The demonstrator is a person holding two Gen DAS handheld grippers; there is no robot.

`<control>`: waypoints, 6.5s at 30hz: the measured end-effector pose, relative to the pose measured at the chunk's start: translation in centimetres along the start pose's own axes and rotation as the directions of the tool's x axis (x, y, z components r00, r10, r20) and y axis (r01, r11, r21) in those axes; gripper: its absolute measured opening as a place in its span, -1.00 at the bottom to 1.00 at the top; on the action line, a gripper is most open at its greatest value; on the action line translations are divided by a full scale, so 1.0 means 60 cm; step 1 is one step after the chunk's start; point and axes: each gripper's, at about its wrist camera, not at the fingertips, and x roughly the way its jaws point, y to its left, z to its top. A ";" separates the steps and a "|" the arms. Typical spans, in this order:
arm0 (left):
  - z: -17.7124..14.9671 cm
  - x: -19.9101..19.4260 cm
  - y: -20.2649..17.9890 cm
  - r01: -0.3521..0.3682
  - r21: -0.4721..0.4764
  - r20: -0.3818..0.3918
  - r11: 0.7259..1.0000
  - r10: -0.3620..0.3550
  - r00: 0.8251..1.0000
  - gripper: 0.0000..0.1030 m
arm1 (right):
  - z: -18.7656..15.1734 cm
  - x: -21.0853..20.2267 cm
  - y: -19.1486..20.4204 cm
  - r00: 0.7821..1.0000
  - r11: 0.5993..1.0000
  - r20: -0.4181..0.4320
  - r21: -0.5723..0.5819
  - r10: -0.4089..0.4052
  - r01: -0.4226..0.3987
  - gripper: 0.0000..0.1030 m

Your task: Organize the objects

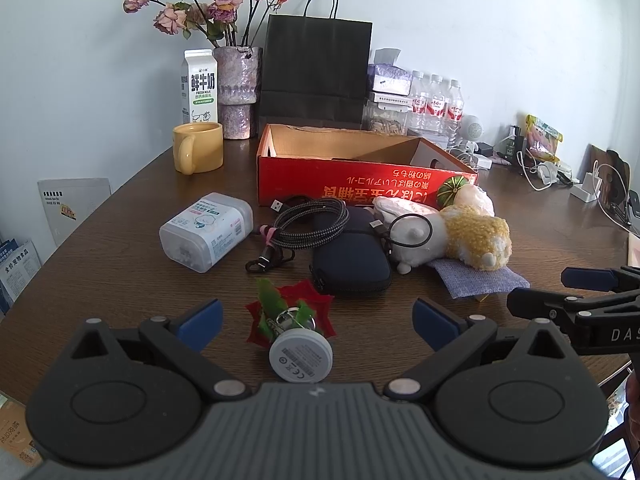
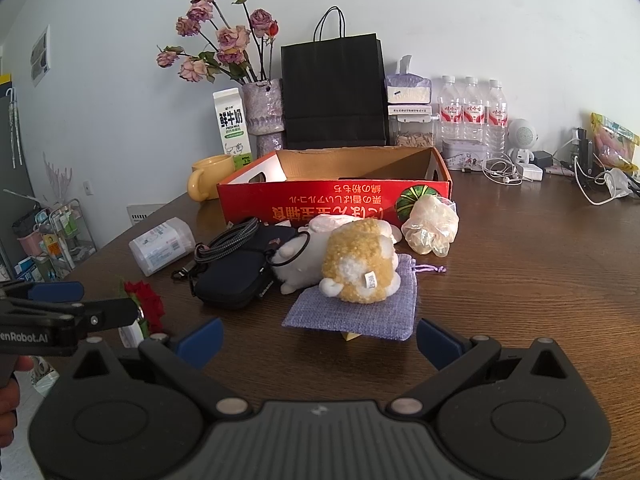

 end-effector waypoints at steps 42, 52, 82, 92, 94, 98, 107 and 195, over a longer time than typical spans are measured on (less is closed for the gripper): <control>0.078 0.152 0.142 -0.198 -0.087 -0.028 0.976 0.196 0.980 1.00 | 0.049 0.175 -0.019 0.993 0.993 -0.068 -0.064 -0.102 0.097 1.00; 0.095 0.217 0.158 -0.187 -0.024 -0.076 0.982 0.184 0.980 1.00 | 0.061 0.197 -0.030 0.993 0.988 -0.067 -0.129 -0.100 0.091 0.43; 0.103 0.213 0.158 -0.125 -0.036 -0.046 0.991 0.123 0.991 0.31 | 0.063 0.151 -0.061 0.988 0.977 0.077 -0.155 -0.133 0.144 0.02; 0.107 0.196 0.135 -0.130 -0.022 -0.021 0.991 0.129 0.991 0.30 | 0.071 0.124 -0.030 0.971 0.909 0.189 -0.362 -0.146 0.207 0.02; 0.105 0.196 0.134 -0.131 -0.023 -0.031 0.991 0.130 0.991 0.30 | 0.068 0.128 -0.023 0.966 0.885 0.199 -0.403 -0.166 0.235 0.02; 0.094 0.198 0.135 -0.131 -0.022 -0.059 0.991 0.129 0.990 0.30 | 0.061 0.138 -0.017 0.959 0.855 0.203 -0.443 -0.198 0.270 0.02; 0.083 0.209 0.142 -0.137 -0.039 -0.108 0.990 0.132 0.985 0.29 | 0.026 0.168 -0.006 0.943 0.757 0.205 -0.563 -0.261 0.332 0.02; 0.312 0.422 -0.005 0.010 -0.001 0.051 1.000 -0.010 0.999 1.00 | 0.272 0.404 -0.122 0.993 0.988 0.080 -0.120 -0.086 0.095 1.00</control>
